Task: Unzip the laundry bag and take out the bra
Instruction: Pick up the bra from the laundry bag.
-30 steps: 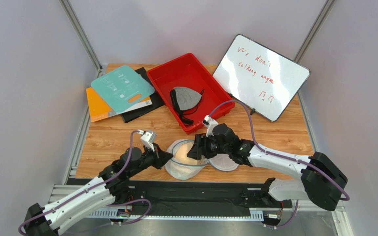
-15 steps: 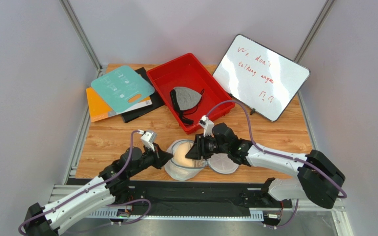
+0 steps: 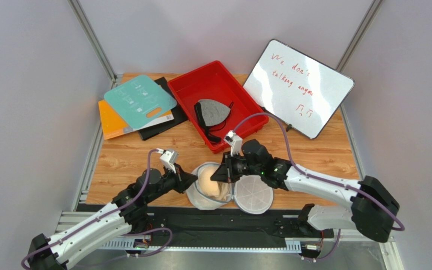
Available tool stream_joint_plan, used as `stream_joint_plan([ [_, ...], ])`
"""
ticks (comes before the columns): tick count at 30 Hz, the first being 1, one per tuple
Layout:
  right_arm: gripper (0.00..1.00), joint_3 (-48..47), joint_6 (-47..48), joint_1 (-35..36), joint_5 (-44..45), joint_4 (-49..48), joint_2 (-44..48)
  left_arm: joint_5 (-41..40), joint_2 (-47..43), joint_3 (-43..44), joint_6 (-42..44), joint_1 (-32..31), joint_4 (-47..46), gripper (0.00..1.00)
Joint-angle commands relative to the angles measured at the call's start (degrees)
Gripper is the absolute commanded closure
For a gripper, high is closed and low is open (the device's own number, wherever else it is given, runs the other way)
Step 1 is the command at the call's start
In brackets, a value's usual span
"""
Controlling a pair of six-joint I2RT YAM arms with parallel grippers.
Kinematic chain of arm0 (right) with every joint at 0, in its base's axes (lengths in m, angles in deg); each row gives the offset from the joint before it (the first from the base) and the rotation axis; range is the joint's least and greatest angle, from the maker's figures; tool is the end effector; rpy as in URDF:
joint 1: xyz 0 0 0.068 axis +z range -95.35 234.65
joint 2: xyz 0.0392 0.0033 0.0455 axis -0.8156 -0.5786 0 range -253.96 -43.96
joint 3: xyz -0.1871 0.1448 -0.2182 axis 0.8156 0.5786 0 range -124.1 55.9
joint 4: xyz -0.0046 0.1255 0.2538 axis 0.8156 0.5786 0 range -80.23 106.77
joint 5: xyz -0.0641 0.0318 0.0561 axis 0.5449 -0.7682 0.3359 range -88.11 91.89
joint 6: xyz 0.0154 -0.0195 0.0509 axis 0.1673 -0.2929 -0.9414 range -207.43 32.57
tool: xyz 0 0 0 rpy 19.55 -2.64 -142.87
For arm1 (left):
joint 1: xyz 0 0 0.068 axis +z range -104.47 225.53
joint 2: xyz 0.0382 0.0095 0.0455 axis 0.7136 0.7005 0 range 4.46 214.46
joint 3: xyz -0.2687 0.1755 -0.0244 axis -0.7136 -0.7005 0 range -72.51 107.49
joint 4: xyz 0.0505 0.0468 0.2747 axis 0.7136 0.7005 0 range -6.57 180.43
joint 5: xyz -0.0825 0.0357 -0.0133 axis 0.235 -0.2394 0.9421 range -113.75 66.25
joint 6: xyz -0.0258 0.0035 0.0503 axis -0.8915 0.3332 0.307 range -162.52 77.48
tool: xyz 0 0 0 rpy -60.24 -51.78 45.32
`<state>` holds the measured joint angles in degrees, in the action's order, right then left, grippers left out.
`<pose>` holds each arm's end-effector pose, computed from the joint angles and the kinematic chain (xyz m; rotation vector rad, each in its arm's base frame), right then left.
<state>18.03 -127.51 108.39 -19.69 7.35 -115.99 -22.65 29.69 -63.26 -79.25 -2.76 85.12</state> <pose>0.1496 0.2286 0.2534 -0.5364 2.3423 1.2832 0.0780 -0.0886 0.1970 0.2171 2.0027 -1.0094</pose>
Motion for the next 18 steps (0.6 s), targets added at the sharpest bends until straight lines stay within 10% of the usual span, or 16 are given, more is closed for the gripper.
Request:
stream_joint_plan([
  [1,1.00,-3.53,3.77,-0.12,4.88,6.09,8.55,-0.75,-1.06,1.47,0.43,0.13,1.56,1.00],
  [18,1.00,-3.97,4.83,-3.37,8.14,15.77,23.41,-1.02,-1.33,1.29,-0.10,0.22,2.08,1.00],
])
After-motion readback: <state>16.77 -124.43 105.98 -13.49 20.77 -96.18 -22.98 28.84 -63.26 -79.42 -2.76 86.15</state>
